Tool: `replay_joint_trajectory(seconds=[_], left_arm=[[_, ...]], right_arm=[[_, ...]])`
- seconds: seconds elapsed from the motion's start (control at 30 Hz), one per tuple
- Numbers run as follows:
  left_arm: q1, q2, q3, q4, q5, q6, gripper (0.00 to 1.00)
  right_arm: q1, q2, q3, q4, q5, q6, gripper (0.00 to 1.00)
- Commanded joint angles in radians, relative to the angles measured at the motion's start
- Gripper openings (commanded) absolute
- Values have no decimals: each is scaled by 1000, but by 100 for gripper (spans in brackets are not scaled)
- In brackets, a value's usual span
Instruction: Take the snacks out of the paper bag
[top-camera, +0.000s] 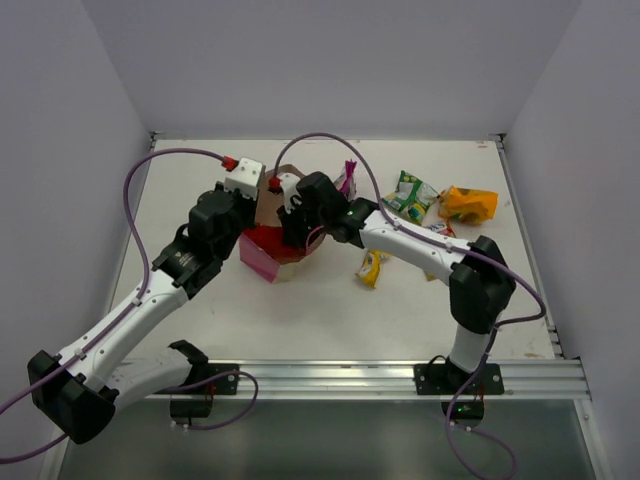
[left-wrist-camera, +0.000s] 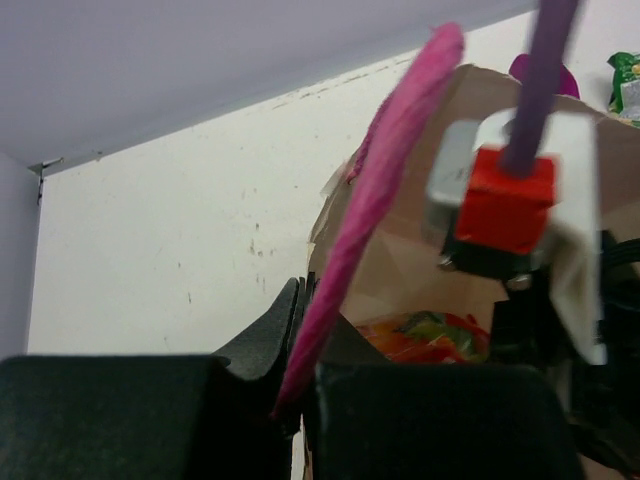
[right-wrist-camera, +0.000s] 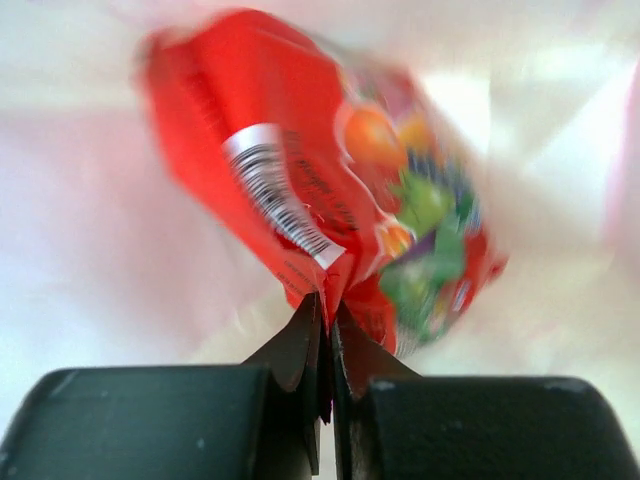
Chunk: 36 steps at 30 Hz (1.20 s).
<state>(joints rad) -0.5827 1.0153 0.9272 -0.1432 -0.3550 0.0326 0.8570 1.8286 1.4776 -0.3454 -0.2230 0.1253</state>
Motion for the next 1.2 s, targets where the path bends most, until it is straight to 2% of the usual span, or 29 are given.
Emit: replay_joint_trajectory(seconds=[0.0,0.37,0.7,1.0,1.17], left_arm=[[4,-9,2,30,-51,26,0],[4,-14,-2,28,-52,30,0],[15,-18,5,1,-142,47,0],[72,-17,16,-30,-160,33,0],[119,-9,24,-45,-144,20,0]], right_arm=[[-3,-143,93,71,45,-15,0],[-4,-200,181,85,123,-52,0],[-30,-284,259,83,211,-118,0],[-56,-285,407,85,289,-177,0],[-73,-259,553,91,318,-178,0]])
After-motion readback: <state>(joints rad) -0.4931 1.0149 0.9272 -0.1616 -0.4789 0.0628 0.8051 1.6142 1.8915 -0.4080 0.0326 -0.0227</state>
